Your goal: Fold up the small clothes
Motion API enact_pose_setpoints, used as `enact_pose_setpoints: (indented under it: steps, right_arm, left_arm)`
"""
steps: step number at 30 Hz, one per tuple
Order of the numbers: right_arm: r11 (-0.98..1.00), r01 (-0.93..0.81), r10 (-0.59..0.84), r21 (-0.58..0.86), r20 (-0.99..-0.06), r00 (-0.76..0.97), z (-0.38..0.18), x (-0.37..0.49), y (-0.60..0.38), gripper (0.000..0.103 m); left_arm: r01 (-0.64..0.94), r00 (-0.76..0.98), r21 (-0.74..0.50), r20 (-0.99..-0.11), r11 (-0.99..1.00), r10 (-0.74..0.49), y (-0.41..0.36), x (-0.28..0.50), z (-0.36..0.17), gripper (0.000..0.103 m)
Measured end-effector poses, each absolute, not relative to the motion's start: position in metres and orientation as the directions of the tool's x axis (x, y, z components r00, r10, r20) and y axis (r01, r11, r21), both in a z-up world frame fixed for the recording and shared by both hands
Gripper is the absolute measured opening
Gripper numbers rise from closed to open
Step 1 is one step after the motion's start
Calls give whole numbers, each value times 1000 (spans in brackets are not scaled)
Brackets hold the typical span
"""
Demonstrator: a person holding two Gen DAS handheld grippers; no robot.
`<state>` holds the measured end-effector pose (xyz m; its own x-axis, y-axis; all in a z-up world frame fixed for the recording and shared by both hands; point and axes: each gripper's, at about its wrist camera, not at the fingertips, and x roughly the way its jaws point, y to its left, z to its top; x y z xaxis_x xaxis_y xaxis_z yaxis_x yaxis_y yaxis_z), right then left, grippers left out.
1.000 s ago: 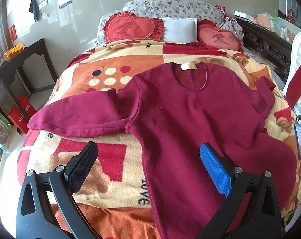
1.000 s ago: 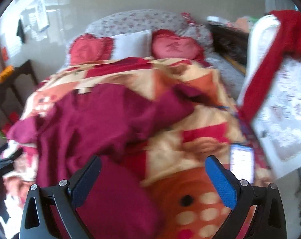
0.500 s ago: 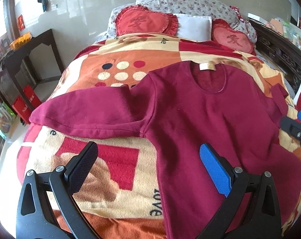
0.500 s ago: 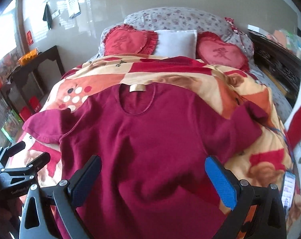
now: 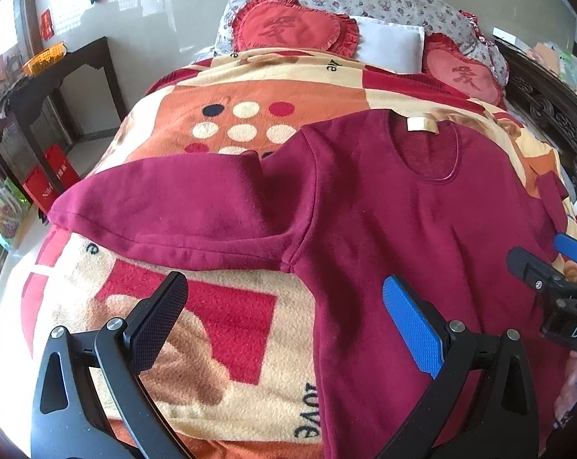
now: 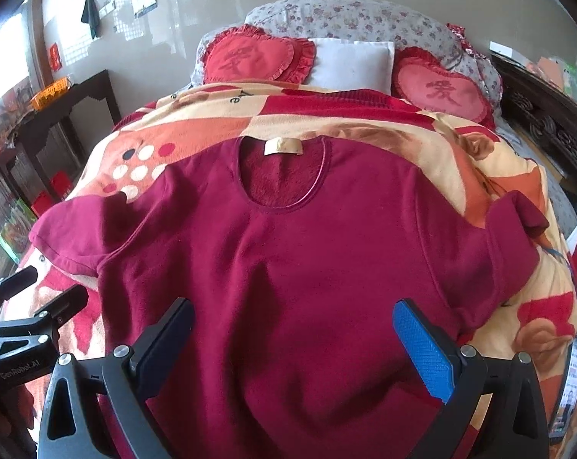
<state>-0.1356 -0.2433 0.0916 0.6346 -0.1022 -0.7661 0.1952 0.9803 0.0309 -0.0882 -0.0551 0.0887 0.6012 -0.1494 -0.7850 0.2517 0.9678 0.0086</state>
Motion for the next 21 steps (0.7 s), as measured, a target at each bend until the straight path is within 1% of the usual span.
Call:
enact_pose_setpoints:
  steps: [21]
  right_arm:
    - [969, 244, -125, 37, -779, 614, 80, -130, -256, 103]
  left_arm:
    - [269, 590, 10, -792, 963, -157, -73, -80, 84, 102]
